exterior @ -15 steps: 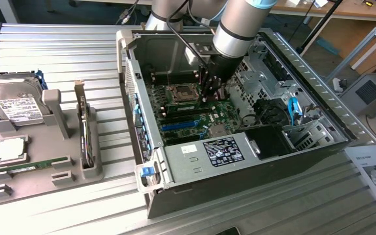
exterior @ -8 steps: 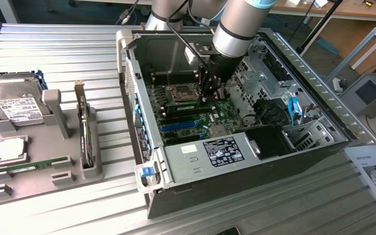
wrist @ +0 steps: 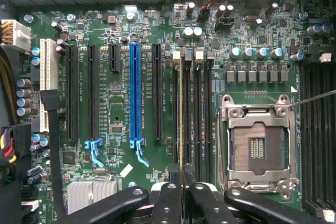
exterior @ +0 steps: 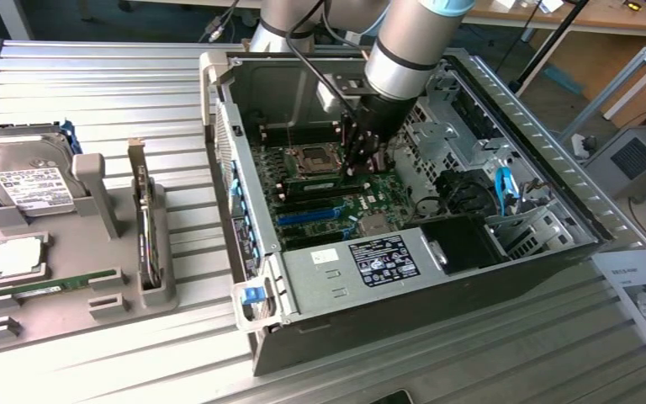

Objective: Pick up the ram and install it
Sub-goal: 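Insert the ram into the slot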

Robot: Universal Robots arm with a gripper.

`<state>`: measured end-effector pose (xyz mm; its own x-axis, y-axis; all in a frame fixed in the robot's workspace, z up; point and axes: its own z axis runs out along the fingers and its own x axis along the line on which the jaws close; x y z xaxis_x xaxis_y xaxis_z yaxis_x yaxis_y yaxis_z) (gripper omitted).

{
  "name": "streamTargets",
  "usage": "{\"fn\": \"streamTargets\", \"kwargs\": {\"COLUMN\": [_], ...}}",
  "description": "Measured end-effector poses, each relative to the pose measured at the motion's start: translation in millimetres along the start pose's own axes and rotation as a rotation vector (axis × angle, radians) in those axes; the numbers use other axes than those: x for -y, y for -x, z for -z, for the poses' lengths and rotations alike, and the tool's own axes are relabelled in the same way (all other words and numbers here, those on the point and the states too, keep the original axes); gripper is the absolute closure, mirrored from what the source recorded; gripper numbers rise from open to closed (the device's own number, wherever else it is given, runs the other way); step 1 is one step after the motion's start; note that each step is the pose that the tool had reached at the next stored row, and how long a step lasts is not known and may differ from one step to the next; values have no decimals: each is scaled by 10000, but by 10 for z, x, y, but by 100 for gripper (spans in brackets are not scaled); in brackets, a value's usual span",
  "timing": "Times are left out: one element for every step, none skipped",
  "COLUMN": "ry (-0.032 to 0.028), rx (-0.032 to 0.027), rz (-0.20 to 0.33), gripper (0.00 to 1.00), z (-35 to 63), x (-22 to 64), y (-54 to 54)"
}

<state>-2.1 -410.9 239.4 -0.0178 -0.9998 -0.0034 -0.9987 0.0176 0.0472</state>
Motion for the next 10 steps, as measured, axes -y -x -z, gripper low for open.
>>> {"fn": "streamTargets", "kwargs": {"ry": [0, 1, 1, 0, 1, 0, 0, 1, 1, 1], "rx": [-1, -3, -1, -1, -2, -1, -1, -3, -3, -3], "rz": [0, 0, 0, 1, 2, 6, 11, 18, 26, 33], "gripper": [88, 88, 88, 88, 88, 88, 88, 88, 88, 88], "z": [-2, -4, -5, -5, -5, -5, -5, -5, -5, -5], "x": [0, 0, 0, 0, 0, 0, 0, 0, 0, 0], "y": [0, 0, 0, 0, 0, 0, 0, 0, 0, 0]}}
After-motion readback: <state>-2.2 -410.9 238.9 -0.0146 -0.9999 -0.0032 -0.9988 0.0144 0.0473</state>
